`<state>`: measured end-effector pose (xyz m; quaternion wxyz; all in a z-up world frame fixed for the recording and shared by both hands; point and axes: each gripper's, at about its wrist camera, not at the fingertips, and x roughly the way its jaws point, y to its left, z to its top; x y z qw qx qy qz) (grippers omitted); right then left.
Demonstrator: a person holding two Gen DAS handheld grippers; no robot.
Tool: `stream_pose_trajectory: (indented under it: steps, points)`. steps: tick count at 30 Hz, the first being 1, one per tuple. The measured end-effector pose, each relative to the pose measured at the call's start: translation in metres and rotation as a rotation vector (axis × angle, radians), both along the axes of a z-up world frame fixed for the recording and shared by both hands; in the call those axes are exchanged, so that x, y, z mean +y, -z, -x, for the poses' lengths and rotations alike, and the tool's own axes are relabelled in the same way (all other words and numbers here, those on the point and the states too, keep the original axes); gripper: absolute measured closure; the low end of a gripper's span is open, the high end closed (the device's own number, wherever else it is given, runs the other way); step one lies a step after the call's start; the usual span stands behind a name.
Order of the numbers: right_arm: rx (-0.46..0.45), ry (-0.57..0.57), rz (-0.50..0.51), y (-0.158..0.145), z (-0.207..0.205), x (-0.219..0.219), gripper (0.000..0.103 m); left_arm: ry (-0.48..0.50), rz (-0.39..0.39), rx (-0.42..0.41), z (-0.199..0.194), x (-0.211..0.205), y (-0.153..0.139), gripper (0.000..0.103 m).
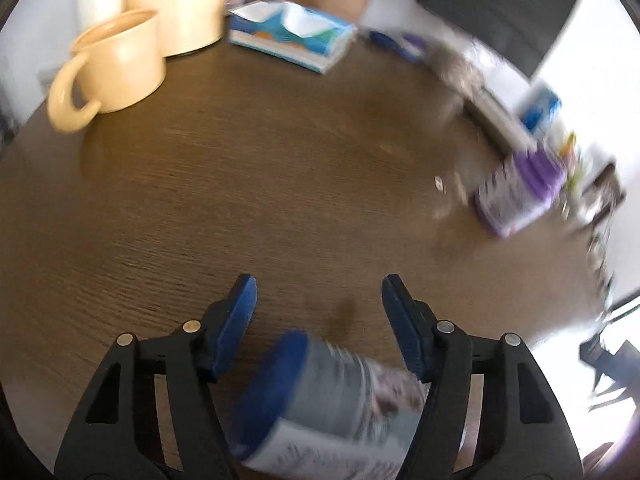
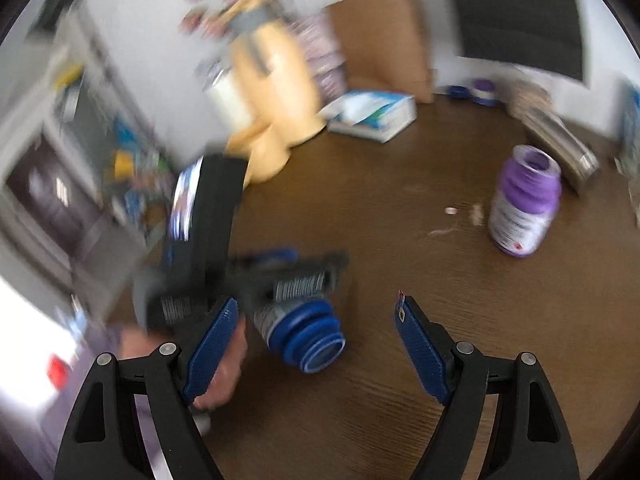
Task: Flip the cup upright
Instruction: 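Grasp the lying blue-capped dog jar with the left tool and lift it, then rotate the jar cap-up with the left tool while the right tool grasps its body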
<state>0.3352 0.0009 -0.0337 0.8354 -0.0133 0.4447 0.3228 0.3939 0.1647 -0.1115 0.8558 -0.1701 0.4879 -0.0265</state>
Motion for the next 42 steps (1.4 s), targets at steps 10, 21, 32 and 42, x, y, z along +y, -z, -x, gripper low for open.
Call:
stream_pose_trajectory:
  steps: [10,21,32,42]
  points:
    - [-0.026,-0.259,0.383,0.044,0.007,0.074,0.018,0.006,-0.047,-0.009,0.016,0.022,-0.012,0.042]
    - [-0.050,-0.266,0.333,0.039,-0.023,0.056,0.018,0.038,-0.039,-0.129,0.047,0.041,-0.025,0.039]
    - [-0.158,-0.235,0.369,0.030,-0.032,0.044,0.018,0.322,-0.012,-0.290,0.068,0.011,-0.042,0.025]
    - [-0.093,-0.077,0.114,0.008,-0.062,0.001,0.018,0.467,-0.296,-0.119,0.045,-0.038,-0.009,0.043]
